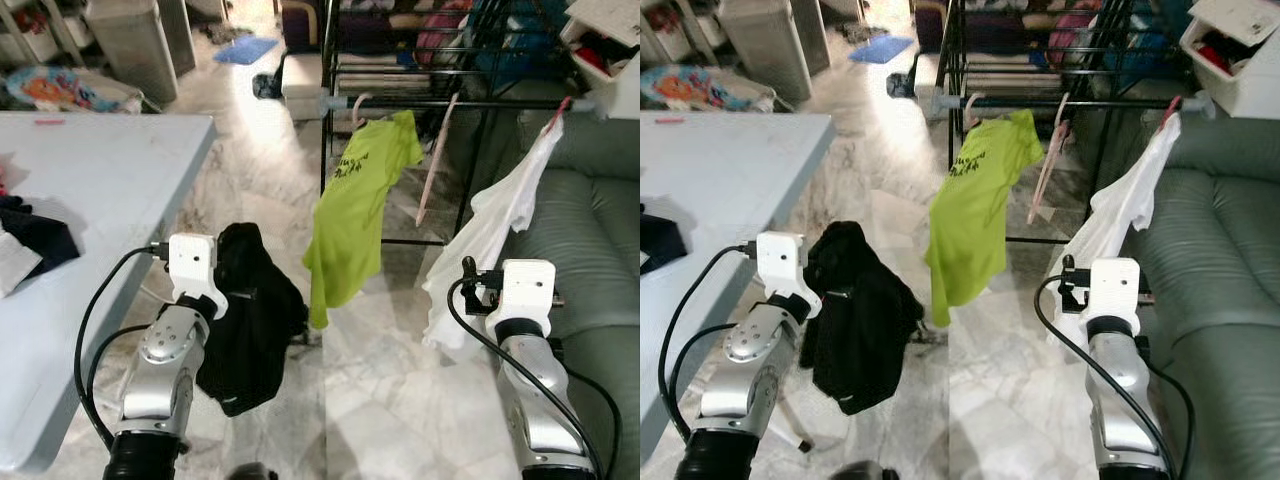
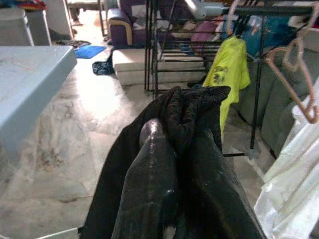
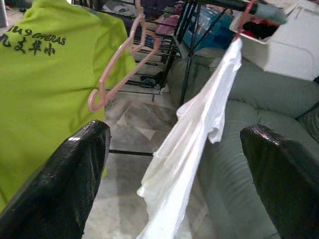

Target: Hang hanger

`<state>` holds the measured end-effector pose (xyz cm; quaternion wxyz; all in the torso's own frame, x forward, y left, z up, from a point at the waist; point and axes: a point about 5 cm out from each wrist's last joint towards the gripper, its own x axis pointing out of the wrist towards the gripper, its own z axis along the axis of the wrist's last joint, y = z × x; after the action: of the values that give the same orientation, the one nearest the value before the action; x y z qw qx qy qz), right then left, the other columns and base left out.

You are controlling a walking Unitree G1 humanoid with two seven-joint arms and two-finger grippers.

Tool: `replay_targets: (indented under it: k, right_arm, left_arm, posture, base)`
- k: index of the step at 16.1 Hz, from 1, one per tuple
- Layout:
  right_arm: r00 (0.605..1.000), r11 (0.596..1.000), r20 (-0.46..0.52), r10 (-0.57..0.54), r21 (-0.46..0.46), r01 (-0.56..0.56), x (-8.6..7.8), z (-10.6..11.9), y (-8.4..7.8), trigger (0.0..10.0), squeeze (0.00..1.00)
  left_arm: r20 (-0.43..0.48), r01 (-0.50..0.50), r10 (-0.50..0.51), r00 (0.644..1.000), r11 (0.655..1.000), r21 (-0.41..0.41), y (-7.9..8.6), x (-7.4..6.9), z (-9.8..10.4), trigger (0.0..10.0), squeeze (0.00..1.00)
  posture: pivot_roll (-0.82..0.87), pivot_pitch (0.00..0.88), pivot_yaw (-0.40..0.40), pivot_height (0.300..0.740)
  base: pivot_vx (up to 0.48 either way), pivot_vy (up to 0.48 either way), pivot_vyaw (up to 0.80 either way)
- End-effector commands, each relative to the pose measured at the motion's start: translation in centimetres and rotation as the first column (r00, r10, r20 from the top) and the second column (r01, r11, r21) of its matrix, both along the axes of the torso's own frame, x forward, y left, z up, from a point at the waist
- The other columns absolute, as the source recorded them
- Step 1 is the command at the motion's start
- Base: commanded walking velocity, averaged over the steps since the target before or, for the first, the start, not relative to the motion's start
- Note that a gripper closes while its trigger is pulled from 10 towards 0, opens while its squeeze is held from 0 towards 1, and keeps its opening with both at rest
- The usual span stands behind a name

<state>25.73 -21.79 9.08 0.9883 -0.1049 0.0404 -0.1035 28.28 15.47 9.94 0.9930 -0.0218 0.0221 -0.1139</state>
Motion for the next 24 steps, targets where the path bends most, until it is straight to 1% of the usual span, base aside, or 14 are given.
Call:
replay_targets:
  k: [1,2,6,11,13,19,22,24]
  right_arm:
    - [1.0,1.0,0.021,-0.001,-0.004,0.001,0.4,0.4,0.1,10.0,0.0]
    - [1.0,1.0,0.017,0.0,-0.006,0.0,0.5,0.4,0.1,10.0,0.0]
    - [1.0,1.0,0.011,0.006,-0.013,-0.006,0.6,0.2,0.3,10.0,0.0]
    - [1.0,0.999,0.012,0.015,-0.038,-0.014,0.6,0.0,0.3,10.0,0.0]
    - [0.999,0.997,0.027,0.035,-0.072,-0.033,0.8,0.3,0.6,10.0,0.0]
    - [0.999,0.995,0.038,0.038,-0.089,-0.035,1.0,0.4,0.6,10.0,0.0]
    - [0.998,0.994,0.042,0.048,-0.104,-0.043,1.2,0.6,0.5,10.0,0.0]
    - [0.998,0.992,0.035,0.055,-0.117,-0.051,1.8,0.7,0.2,10.0,0.0]
  left_arm:
    - [0.023,0.018,-0.018,1.0,1.0,-0.001,-0.3,0.2,0.5,10.0,0.0]
    - [0.024,0.026,-0.026,0.999,1.0,0.003,-0.5,0.1,0.5,10.0,0.0]
    - [0.019,0.028,-0.028,0.999,1.0,0.007,-0.4,0.0,0.4,10.0,0.0]
    - [0.006,0.036,-0.036,0.999,0.999,-0.01,-0.5,0.1,0.2,10.0,0.0]
    - [0.009,0.043,-0.043,0.999,0.999,-0.011,-0.6,0.2,0.3,10.0,0.0]
    - [0.024,0.074,-0.075,0.997,0.997,0.032,-0.9,0.2,0.4,10.0,0.0]
    - [0.019,0.082,-0.083,0.996,0.996,0.025,-1.3,0.0,0.4,10.0,0.0]
    - [0.02,0.083,-0.084,0.996,0.996,0.033,-1.6,0.0,0.4,10.0,0.0]
  posture:
    - [-0.03,0.004,0.042,0.74]
    - [-0.02,0.006,0.038,0.74]
    - [-0.02,0.012,0.036,0.74]
    - [-0.02,0.014,0.034,0.74]
    - [-0.02,0.014,0.035,0.74]
    - [-0.02,0.007,0.038,0.74]
    - [-0.02,0.014,0.031,0.74]
    - [-0.02,0.016,0.031,0.74]
  base:
    - [0.412,0.0,0.0]
    - [0.412,0.0,0.0]
    - [0.412,0.06,0.0]
    - [0.38,0.292,0.0]
    - [0.298,0.375,0.0]
    - [0.318,0.354,0.0]
    - [0.414,0.0,0.0]
    - [0.0,0.0,0.0]
